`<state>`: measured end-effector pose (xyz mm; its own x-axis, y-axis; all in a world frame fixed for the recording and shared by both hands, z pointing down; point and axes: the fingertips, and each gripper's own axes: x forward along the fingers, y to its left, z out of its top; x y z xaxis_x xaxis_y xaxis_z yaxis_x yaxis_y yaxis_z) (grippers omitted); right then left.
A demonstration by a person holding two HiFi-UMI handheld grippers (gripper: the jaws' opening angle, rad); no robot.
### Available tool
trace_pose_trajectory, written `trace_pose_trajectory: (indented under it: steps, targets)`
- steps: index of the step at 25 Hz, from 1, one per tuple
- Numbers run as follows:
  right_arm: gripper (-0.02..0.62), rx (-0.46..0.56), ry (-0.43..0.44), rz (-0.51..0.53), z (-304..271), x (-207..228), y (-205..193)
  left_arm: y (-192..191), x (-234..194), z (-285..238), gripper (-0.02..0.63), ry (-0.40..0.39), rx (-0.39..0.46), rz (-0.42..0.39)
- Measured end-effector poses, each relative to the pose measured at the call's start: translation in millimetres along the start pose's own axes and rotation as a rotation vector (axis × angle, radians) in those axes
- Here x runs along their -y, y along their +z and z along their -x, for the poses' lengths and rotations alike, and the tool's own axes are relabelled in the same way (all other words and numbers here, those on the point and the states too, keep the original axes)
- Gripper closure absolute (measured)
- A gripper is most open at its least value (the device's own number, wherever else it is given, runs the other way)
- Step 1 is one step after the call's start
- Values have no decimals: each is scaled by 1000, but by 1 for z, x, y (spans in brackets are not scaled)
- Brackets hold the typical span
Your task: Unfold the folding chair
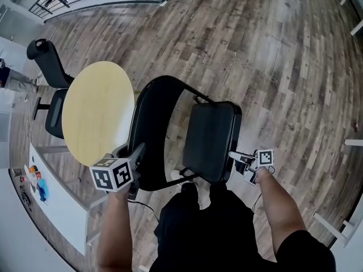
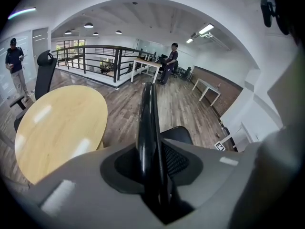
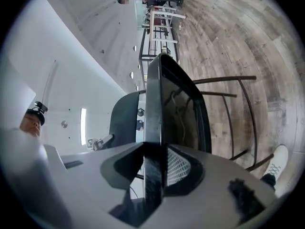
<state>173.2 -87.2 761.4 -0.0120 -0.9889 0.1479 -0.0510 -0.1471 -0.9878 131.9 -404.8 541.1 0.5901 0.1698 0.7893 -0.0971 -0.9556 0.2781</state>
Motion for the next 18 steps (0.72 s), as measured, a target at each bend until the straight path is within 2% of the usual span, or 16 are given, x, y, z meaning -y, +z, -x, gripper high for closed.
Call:
trace_pose_trajectory:
  steps: [3,6,8,11,13,18]
  targets:
    - [474,-6,-2,49,9,9,4,-3,-4,-6,491,-2,3,6]
    - [405,-1,0,91,15,10,5,-6,-7,-10,486,23,-1,-2]
    - [393,-7,-67,112,25,23,3,-10,-6,-16,482,42,-10,-2]
    - [383,11,-207,85,50,59,0,-19,5,-28,479,49,-23,5]
    - [383,32,-268,61,66,79,0,-24,15,-34,480,47,-24,2]
    - [383,38,-301,24,92,108,5,-29,42,-45,479,67,-21,-11]
